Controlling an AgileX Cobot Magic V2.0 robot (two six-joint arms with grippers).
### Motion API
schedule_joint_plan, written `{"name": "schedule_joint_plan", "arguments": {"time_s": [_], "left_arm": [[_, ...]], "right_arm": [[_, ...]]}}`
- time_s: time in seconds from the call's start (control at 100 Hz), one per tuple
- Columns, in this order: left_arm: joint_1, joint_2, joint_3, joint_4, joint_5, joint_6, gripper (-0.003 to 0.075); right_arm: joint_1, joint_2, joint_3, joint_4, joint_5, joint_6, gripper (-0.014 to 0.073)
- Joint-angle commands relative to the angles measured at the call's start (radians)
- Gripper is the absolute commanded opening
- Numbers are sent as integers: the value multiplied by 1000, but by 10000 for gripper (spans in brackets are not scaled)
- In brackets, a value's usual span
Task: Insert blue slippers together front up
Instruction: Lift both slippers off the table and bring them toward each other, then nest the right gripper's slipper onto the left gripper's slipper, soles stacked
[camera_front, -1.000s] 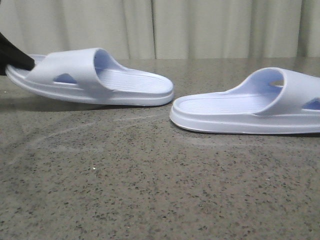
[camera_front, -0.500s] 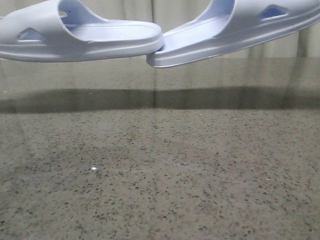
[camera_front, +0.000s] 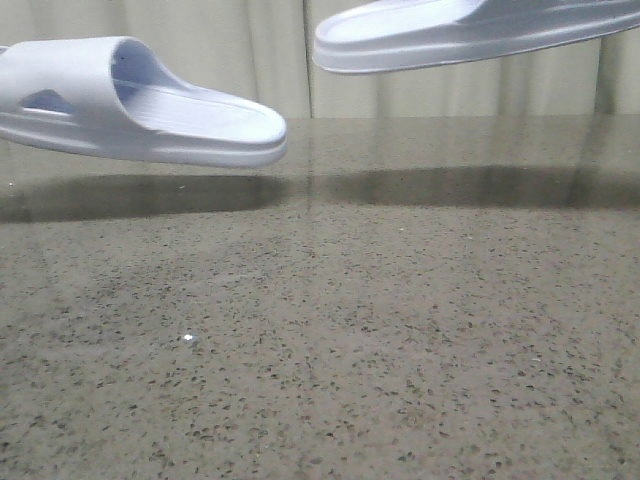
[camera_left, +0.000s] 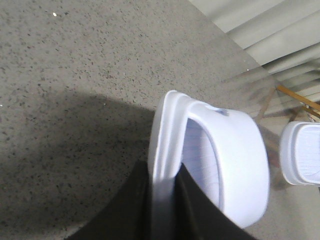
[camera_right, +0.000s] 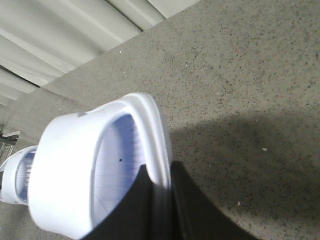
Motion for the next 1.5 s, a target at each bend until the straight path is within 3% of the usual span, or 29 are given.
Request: {"name": "schedule_joint_plan", "arguments": {"time_s": [0.0, 0.32, 0.95, 1.49], "left_arm": [[4, -38, -24, -71, 39, 4, 15], [-29, -38, -24, -165, 151, 6, 15], [-235, -36, -24, -231, 151, 6, 15], [-329, -33, -24, -238, 101, 10, 15]], "right_arm": [[-6, -19, -36, 82, 18, -10, -99], [62, 26, -36, 130, 79, -60, -99], [274, 238, -36, 297, 25, -190, -99], [474, 364, -58, 358, -1, -228, -99]]}}
